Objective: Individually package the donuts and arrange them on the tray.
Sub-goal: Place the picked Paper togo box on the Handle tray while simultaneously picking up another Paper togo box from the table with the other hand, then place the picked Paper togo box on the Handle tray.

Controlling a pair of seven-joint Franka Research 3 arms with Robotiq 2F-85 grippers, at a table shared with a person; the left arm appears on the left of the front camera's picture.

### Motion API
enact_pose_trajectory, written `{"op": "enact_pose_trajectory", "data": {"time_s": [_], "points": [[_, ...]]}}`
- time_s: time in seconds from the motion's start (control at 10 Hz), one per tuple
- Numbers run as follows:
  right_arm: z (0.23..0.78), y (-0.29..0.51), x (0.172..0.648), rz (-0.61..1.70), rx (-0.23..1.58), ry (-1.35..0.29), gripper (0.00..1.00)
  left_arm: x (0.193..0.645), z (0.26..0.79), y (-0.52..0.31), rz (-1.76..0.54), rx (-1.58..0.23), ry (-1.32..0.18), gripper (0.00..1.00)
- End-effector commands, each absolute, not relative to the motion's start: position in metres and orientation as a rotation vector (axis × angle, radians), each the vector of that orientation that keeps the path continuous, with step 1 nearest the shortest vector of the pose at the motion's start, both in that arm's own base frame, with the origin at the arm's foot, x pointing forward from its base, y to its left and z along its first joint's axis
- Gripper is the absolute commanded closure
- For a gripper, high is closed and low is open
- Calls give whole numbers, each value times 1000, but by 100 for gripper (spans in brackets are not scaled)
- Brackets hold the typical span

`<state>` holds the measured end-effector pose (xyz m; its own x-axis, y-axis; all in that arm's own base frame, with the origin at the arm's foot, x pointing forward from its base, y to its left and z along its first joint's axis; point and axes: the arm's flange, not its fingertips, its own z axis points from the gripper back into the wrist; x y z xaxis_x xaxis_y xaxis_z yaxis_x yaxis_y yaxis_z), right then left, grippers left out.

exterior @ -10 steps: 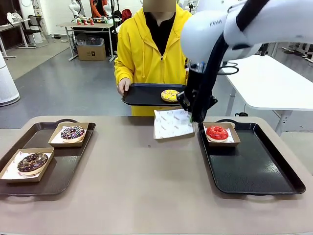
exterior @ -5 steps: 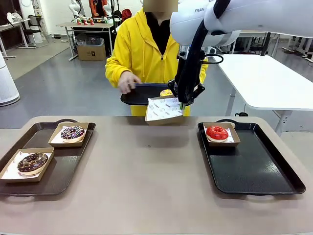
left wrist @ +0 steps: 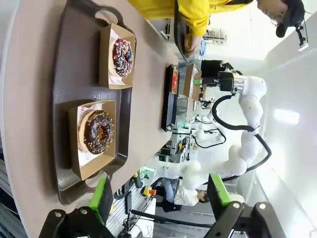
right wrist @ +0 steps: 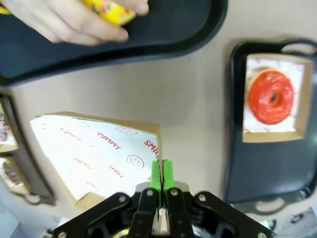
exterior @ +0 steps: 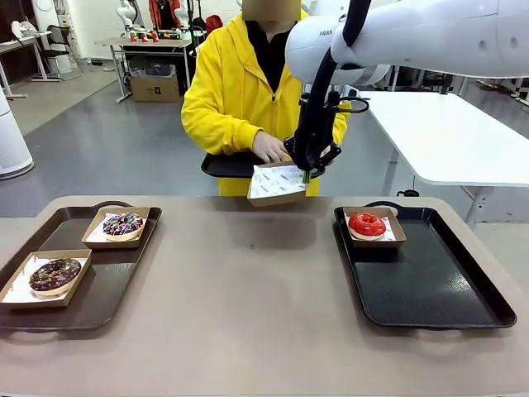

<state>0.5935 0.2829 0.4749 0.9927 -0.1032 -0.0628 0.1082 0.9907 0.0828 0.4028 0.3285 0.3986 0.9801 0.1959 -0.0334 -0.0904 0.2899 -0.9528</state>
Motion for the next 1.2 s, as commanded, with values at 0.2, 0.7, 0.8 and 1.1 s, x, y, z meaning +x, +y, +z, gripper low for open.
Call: {"op": "enact_pose_trajectory", "data": {"time_s": [0.2, 0.7, 0.8, 1.1], "points": [[466, 299, 613, -25, -1, 83, 100, 401, 403, 324, 159, -1257, -111, 0], [458, 298, 603, -50, 32, 91, 100, 401, 403, 324, 159, -1257, -111, 0], [458, 298, 603, -50, 32, 91, 100, 401, 403, 324, 159, -1257, -111, 0], [458, 298, 603, -50, 32, 91, 100, 401, 403, 324, 159, -1257, -111, 0]]}}
